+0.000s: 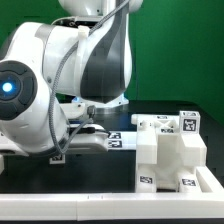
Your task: Assemble chair
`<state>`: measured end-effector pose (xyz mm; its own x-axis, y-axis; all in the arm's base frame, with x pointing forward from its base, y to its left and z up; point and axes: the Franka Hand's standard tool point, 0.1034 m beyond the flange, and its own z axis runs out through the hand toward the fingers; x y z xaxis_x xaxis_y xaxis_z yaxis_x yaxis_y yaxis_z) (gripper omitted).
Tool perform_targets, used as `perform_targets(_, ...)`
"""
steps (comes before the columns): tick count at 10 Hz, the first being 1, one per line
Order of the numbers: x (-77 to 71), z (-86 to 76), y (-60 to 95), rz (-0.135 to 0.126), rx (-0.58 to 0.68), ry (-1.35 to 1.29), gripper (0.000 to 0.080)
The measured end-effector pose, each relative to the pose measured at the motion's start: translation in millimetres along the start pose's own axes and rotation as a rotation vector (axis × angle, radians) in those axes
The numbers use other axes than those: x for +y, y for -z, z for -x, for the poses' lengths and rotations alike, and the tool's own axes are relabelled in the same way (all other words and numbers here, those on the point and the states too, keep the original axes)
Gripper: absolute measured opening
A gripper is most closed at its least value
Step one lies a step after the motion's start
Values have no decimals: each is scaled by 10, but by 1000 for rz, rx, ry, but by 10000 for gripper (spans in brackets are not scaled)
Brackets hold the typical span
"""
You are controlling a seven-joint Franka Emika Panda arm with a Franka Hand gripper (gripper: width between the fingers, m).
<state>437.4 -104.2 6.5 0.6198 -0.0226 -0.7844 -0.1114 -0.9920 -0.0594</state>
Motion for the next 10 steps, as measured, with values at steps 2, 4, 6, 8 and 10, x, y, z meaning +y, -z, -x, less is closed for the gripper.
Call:
perform_targets(2,-1,0,-1,0,0,0,521)
perform_targets(4,-1,1,-1,0,0,0,278)
perform_targets(6,1,-8,55,4,34,5,279)
perform_targets(8,-6,123,281,2,149,26,279)
perform_targets(10,-3,179,386,13,364,40,279)
